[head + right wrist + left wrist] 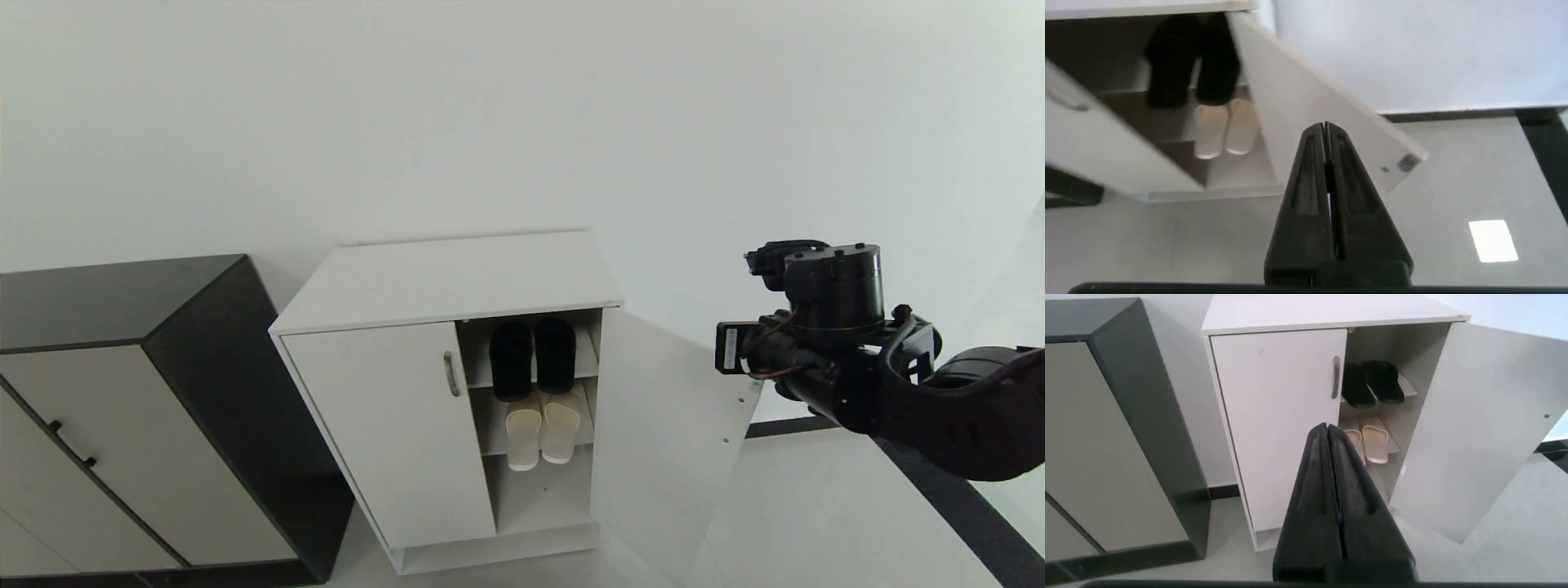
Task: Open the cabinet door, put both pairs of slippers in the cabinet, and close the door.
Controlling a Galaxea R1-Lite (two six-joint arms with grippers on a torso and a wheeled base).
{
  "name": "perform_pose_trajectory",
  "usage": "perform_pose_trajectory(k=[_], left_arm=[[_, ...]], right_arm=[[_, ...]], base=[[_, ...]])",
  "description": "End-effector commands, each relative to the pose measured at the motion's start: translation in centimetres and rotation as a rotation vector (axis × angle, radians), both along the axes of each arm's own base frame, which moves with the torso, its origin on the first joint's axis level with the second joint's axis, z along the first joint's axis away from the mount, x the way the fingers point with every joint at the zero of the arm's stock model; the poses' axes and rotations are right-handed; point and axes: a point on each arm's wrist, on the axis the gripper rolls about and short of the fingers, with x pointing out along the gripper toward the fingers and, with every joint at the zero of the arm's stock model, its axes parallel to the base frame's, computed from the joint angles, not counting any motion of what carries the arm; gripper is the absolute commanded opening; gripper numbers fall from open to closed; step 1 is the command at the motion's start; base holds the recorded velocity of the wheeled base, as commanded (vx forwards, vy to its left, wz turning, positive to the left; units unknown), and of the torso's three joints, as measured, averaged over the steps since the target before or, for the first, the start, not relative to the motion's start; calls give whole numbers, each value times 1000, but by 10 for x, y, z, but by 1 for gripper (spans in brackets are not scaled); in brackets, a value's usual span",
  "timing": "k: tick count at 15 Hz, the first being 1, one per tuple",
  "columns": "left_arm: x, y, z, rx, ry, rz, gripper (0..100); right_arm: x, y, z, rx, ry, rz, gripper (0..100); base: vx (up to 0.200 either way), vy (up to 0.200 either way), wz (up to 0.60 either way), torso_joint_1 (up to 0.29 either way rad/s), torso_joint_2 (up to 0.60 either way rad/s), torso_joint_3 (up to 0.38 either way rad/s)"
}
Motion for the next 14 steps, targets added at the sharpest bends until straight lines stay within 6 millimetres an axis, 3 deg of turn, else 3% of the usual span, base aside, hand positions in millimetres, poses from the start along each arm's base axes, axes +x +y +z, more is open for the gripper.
perform_pose_trajectory(k=[1,4,7,10,14], left_arm=[[0,0,0,-1,0,0,0],[0,0,0,-2,0,0,0],[0,0,0,-5,1,0,0],[0,0,0,-5,0,0,0],[0,0,0,-4,0,0,0]], right_arm=[[5,7,-18,-26,35,9,0],[-17,30,-25,-22,18,104,0],[-23,37,-29,-49,-11,136,0],[-5,17,-28,-33,-21,69,0],[36,-13,-26,21,-56,21,0]], base=[[0,0,0,0,0,0],[0,0,0,0,0,0],[0,0,-200,2,-1,1],[0,0,0,0,0,0],[0,0,0,0,0,0]])
